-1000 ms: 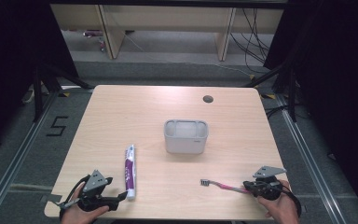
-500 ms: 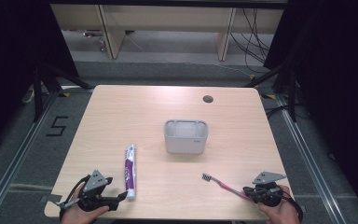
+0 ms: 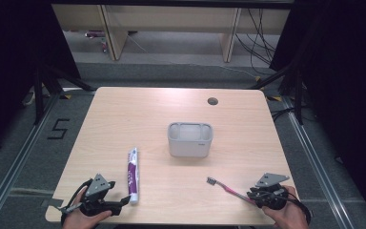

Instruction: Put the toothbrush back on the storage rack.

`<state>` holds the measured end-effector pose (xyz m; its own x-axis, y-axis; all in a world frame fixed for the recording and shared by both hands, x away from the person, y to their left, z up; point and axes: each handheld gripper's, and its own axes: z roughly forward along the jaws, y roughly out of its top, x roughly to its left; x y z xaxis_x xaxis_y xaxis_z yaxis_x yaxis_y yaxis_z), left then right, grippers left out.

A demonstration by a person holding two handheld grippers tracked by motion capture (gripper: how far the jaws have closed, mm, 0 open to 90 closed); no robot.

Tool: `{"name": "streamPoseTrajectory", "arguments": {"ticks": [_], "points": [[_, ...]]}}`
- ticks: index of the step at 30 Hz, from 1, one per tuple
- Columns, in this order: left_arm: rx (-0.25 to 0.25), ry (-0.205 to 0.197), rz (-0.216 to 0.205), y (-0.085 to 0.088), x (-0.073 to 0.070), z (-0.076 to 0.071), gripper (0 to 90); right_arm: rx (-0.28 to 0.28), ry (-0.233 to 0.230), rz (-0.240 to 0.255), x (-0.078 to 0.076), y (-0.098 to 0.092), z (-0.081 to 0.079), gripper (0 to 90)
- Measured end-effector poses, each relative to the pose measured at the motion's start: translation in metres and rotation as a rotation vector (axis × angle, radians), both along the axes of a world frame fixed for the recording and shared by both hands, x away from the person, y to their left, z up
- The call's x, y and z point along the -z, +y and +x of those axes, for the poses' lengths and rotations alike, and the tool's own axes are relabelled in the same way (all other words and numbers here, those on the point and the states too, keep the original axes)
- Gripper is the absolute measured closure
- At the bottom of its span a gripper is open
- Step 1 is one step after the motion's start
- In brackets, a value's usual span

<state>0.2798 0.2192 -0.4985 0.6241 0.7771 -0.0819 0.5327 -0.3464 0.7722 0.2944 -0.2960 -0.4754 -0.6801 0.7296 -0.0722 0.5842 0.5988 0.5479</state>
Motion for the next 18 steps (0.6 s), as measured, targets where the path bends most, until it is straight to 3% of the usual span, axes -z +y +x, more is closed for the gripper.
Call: {"name": "streamPoseTrajectory", "arguments": {"ticks": [2, 3, 4, 7, 10, 11, 18], "points": [[0.006, 0.002, 0.009, 0.001, 0.000, 0.000, 20.8, -0.005, 0.001, -0.008, -0.001, 0.002, 0.001, 72.7], [0.002, 0.001, 0.002, 0.000, 0.000, 0.000, 20.8, -0.027, 0.018, -0.034, -0.003, 0.006, 0.002, 71.5], [0.005, 0.004, 0.002, 0.000, 0.000, 0.000, 20.8, -0.043, 0.006, -0.050, -0.004, 0.007, 0.004, 71.0], [0.008, 0.001, 0.004, 0.001, 0.000, 0.001, 20.8, -0.055, 0.000, -0.065, -0.004, 0.013, 0.007, 69.7], [0.000, 0.001, 0.000, 0.000, 0.000, 0.000, 20.8, -0.069, 0.031, -0.075, -0.007, 0.016, 0.008, 69.1], [0.000, 0.001, 0.000, 0.000, 0.000, 0.000, 20.8, -0.083, 0.007, -0.079, -0.006, 0.018, 0.010, 69.0], [-0.001, 0.001, -0.002, 0.000, 0.000, 0.000, 20.8, -0.145, 0.033, -0.135, -0.013, 0.034, 0.017, 67.9]]}}
